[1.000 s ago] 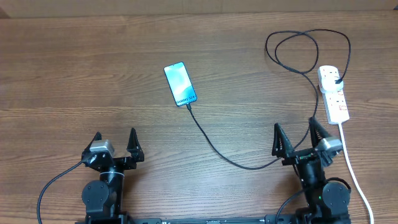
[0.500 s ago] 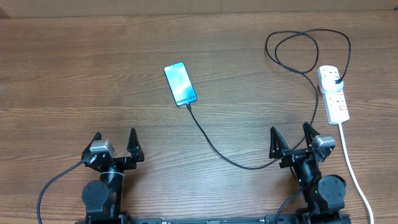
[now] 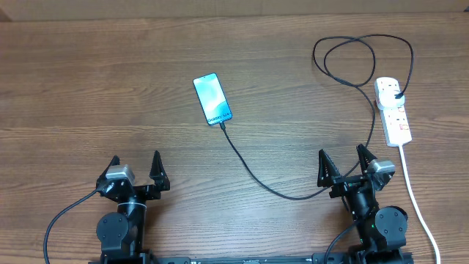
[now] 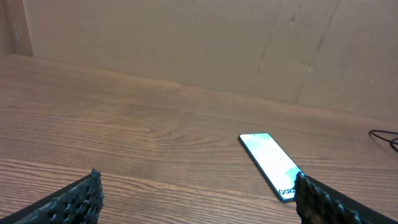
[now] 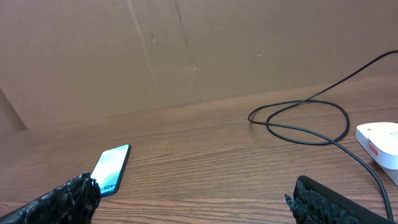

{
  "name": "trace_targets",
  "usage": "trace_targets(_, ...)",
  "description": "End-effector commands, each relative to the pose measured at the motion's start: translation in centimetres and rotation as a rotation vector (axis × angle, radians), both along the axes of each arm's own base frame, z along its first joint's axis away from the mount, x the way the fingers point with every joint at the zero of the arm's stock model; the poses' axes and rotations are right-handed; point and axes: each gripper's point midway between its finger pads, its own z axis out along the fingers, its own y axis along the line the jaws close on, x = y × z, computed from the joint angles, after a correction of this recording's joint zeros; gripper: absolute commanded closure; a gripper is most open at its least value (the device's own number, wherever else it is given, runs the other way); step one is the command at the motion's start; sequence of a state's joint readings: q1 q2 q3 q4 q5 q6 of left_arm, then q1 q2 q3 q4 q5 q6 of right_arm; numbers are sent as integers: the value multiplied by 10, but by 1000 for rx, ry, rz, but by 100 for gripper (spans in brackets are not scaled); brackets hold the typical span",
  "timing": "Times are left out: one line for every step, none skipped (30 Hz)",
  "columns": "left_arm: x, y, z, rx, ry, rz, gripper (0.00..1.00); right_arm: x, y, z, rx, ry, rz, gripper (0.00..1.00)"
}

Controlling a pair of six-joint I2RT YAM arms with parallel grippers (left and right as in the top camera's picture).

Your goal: Plug charger to phone and switch on socket

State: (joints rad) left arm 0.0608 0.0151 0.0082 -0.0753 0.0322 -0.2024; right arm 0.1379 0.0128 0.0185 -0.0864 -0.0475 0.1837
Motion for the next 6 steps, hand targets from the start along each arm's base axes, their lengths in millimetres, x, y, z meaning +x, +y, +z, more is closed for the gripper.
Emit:
trace_targets(0, 2, 0, 21, -5, 9, 1, 0, -1, -2, 7, -3, -6, 0)
trace_targets(0, 2, 0, 21, -5, 9, 0, 0, -1, -2, 7, -3, -6, 0)
trace_targets(0, 2, 0, 21, -5, 9, 1, 0, -1, -2, 7, -3, -6, 0)
trace_targets(0, 2, 0, 21, -5, 9, 1, 0, -1, -2, 7, -3, -6, 0)
trace_targets(0, 2, 0, 21, -5, 9, 0, 0, -1, -2, 7, -3, -6, 0)
trace_targets(0, 2, 0, 21, -5, 9, 1, 0, -1, -2, 7, -3, -6, 0)
